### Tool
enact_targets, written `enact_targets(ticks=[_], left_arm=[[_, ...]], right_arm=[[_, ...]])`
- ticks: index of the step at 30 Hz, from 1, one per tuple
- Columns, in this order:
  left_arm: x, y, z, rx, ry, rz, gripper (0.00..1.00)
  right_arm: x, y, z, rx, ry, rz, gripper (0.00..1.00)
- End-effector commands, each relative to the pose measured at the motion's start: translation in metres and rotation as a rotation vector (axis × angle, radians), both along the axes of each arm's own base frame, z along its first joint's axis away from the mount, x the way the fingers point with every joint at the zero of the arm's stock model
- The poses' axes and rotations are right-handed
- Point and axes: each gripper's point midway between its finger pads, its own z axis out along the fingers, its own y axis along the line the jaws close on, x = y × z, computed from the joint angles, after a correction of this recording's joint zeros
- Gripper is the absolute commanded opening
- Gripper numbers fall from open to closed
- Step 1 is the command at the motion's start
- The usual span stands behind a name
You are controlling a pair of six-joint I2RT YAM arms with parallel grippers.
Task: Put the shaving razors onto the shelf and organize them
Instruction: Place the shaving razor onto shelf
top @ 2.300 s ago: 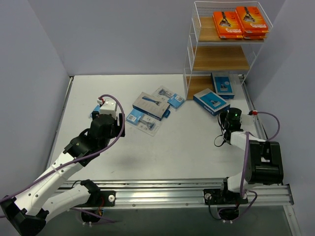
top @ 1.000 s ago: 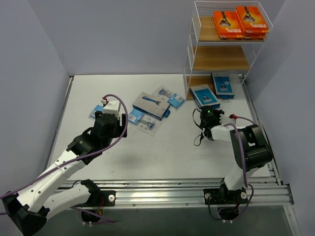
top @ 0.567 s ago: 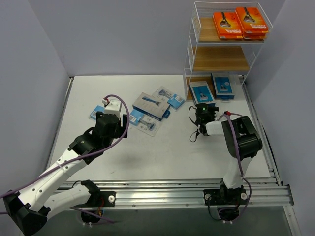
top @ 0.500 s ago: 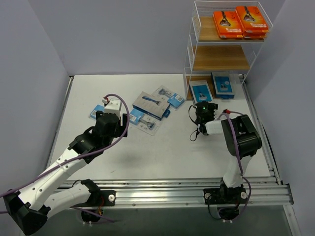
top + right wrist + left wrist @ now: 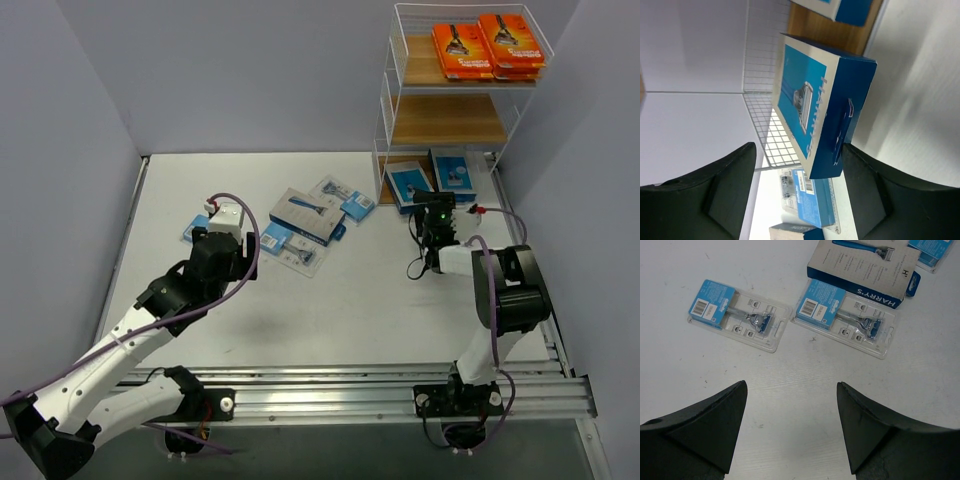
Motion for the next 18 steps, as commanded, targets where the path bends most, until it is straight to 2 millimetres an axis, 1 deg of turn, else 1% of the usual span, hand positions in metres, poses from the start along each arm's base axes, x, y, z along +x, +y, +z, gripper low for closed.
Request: enact_targets(ticks=[1, 3, 7, 8, 12, 18], left_arm=[[0.0, 0.002, 0.015, -0.023, -0.045, 0.01, 0.81], [0.0, 0.003, 0.015, -0.022, -0.045, 0.013, 0.81], [0.0, 0.005, 0.016, -0.019, -0.05, 0.018, 0.81], [0.0, 0.006, 0.016, -0.017, -0.051, 0.021, 0.81], [0.001, 0.007, 0.016, -0.012, -0.051, 0.027, 0.81], [0.001, 0.008, 0.017, -0.011, -0.053, 0.029, 0.81]], right_arm=[[-0.003, -0.004, 0.027, -0.036, -0.018, 0.087, 0.65], [-0.004, -0.004, 0.027, -0.057, 0.009, 0.124, 0.66], [-0.01, -0.003, 0.017, -0.051, 0.051, 0.174, 0.66], [-0.014, -0.003, 0.009, -0.043, 0.068, 0.18, 0.66], [-0.021, -0.003, -0.004, -0.034, 0.093, 0.202, 0.65], [-0.024, -0.005, -0.01, -0.04, 0.114, 0.218, 0.64]])
